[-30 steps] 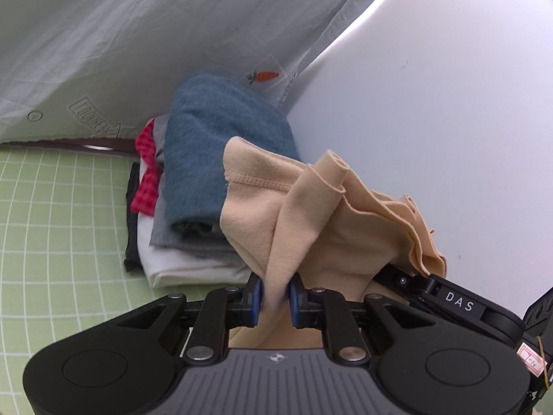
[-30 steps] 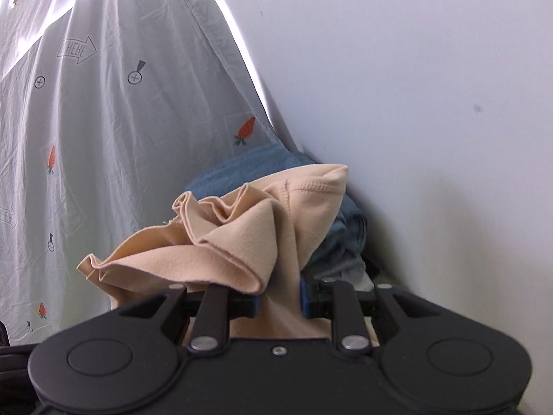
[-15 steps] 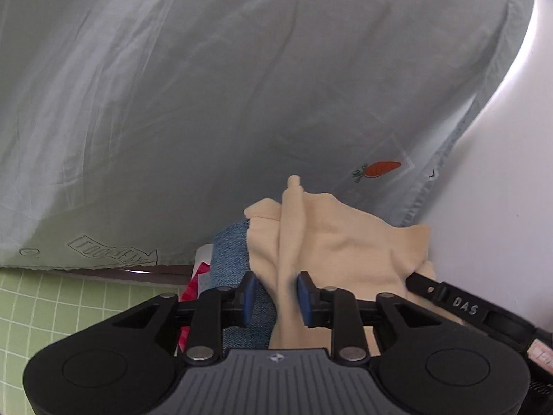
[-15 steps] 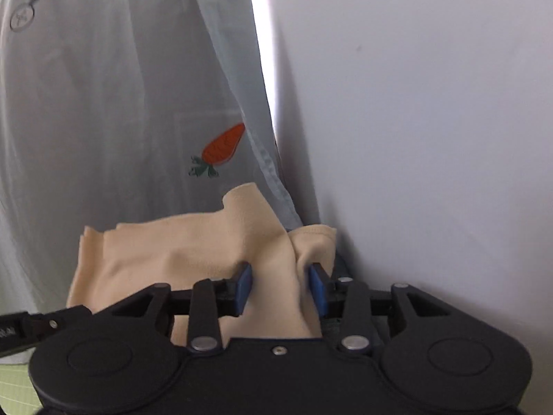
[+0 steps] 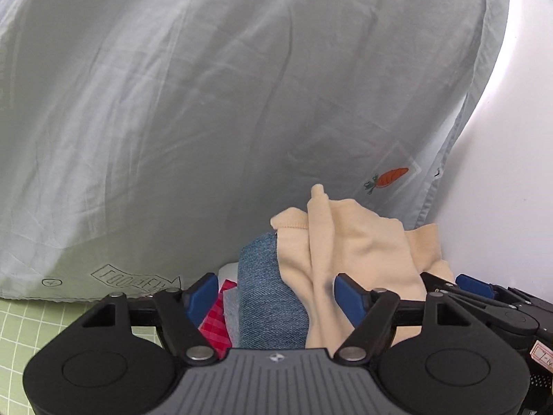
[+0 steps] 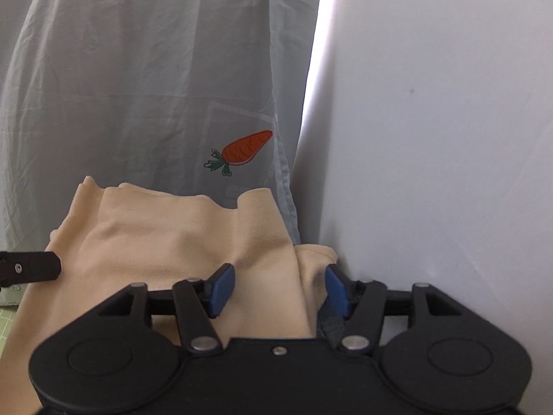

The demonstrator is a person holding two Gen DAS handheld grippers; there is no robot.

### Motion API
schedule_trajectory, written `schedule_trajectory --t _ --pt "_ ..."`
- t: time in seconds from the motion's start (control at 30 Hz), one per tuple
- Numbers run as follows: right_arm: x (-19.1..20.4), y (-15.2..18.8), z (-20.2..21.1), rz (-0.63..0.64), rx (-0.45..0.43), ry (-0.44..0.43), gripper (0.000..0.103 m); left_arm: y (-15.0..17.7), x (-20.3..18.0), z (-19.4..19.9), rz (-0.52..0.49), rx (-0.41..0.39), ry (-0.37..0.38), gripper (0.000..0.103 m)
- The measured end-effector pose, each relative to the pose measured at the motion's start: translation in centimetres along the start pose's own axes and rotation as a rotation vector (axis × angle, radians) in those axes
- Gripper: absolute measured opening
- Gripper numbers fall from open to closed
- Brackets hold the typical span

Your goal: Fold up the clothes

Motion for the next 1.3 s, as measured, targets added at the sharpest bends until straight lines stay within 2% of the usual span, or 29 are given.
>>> schedule_trajectory --t 0.03,0.07,0.13,0.2,0.23,0.3,0.4,0.57,0.73,0.87,1.17,1.3 --pt "0.3 -0.3 1.2 -0.005 -0.017 -0.016 0.083 -0.1 0.1 1.1 -0.002 -0.017 0.005 0.083" --pt "0.5 -0.6 2.5 -0.011 -0.035 -0.03 0.084 -0.3 0.2 2.2 -0.004 -0.034 0.011 0.09" --pt "0.4 -1.4 5.0 -0.042 -0.07 -0.046 0.085 -0.3 0.4 4.8 -0.008 -0.074 0.011 0.096" --pt "0.7 -1.6 7.9 -0.072 -0.102 -0.054 0.1 0.1 0.6 7.8 -0.008 -0.113 0.009 0.103" --pt "0.9 -1.5 9.5 -0.086 -0.118 -0.057 0.103 0.4 0.6 9.3 -0.008 -0.133 0.008 0.103" --pt "1.3 -1.0 12.5 -0.1 -0.144 -0.062 0.103 1.1 0.7 12.0 -0.018 -0.148 0.015 0.103" --pt "2.3 0.7 16.5 -0.095 -0.138 -0.057 0.103 2.6 0.4 16.1 -0.054 -0.152 0.041 0.103" --pt "3.1 4.5 21.8 -0.121 -0.096 -0.017 0.103 5.2 0.2 21.7 -0.084 -0.19 0.036 0.103" --pt "3.9 8.1 26.1 -0.159 -0.039 0.002 0.103 8.1 0.5 25.6 -0.105 -0.142 0.086 0.103" --pt "4.3 10.7 29.2 -0.175 -0.007 0.03 0.103 10.8 1.2 27.7 -0.134 -0.106 0.073 0.103" --pt "5.2 15.9 33.6 -0.185 0.081 0.05 0.103 17.3 3.2 30.1 -0.138 0.034 0.041 0.103" --pt "5.3 17.9 34.6 -0.193 0.119 0.058 0.103 18.5 3.2 31.2 -0.156 0.046 0.045 0.103"
Point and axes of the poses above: each gripper's, at about its wrist camera, not at the fingertips, and z roughly against the way its jaws point, x to its left, y to its underside, the point moved 7 cm from there along -z, roughly the way its jaws point, and after that the axes turned 2 degrees about -y, right-handed, at the moved point
